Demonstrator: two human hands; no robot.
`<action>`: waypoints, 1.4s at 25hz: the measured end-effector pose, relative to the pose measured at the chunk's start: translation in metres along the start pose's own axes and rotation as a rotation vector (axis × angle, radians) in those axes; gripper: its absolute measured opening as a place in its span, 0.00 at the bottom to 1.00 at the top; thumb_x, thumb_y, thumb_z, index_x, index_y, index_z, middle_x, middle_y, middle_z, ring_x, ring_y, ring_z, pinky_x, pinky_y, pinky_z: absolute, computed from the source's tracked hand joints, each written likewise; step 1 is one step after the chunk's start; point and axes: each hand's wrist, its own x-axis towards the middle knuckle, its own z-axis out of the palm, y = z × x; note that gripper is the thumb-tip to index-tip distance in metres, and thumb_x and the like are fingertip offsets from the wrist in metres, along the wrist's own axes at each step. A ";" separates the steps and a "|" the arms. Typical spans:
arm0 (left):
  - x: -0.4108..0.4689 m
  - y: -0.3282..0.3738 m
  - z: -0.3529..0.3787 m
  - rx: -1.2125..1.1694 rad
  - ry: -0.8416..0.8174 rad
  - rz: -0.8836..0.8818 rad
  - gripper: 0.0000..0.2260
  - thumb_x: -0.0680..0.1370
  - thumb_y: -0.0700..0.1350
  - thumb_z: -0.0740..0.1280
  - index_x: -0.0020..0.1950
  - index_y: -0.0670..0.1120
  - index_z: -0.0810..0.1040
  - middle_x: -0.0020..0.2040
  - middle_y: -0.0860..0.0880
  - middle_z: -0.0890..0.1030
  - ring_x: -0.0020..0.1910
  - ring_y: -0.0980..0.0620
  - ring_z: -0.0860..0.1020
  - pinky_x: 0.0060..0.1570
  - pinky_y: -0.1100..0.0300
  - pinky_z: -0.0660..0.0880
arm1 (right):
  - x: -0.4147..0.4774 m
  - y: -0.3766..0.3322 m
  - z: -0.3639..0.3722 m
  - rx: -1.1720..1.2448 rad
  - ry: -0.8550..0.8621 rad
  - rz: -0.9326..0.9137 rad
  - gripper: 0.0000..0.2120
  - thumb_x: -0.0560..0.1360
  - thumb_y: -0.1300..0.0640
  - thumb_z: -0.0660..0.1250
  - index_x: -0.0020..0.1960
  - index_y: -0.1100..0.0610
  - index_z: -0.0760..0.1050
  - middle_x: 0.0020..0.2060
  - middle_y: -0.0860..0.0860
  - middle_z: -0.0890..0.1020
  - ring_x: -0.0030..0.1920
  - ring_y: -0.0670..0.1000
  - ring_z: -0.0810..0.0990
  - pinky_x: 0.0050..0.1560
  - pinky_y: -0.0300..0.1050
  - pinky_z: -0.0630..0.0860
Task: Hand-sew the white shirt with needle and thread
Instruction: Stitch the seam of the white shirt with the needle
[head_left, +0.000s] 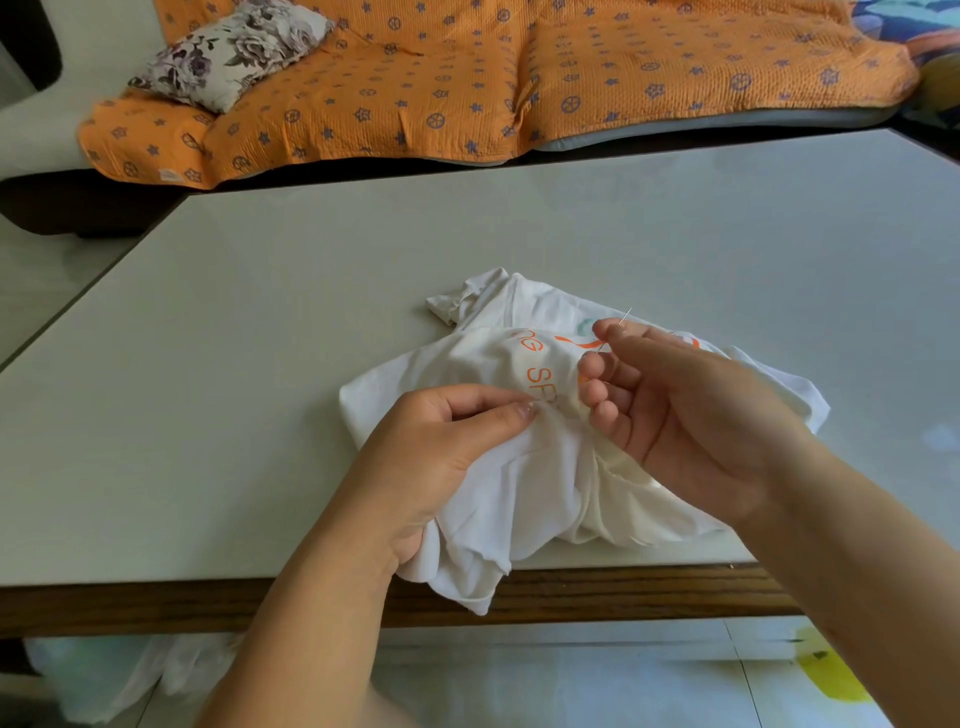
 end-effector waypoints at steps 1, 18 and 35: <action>0.001 -0.001 0.000 0.007 0.011 0.003 0.08 0.67 0.51 0.74 0.44 0.52 0.87 0.46 0.51 0.87 0.52 0.52 0.84 0.61 0.52 0.77 | 0.001 -0.002 -0.002 0.039 0.004 0.024 0.05 0.80 0.60 0.60 0.48 0.56 0.74 0.32 0.52 0.78 0.28 0.48 0.78 0.27 0.36 0.76; 0.004 -0.001 -0.006 -0.025 0.135 0.027 0.01 0.71 0.47 0.74 0.40 0.52 0.86 0.45 0.49 0.87 0.52 0.50 0.83 0.61 0.50 0.76 | 0.021 -0.022 -0.039 0.206 0.488 -0.374 0.06 0.81 0.63 0.60 0.49 0.60 0.75 0.20 0.48 0.75 0.27 0.47 0.81 0.38 0.38 0.80; 0.003 -0.002 -0.009 0.029 -0.027 0.054 0.06 0.75 0.45 0.70 0.47 0.51 0.87 0.47 0.49 0.87 0.52 0.52 0.84 0.60 0.53 0.76 | -0.023 0.016 0.014 -0.897 -0.016 -0.168 0.05 0.77 0.58 0.67 0.46 0.54 0.82 0.25 0.51 0.80 0.23 0.50 0.78 0.27 0.42 0.75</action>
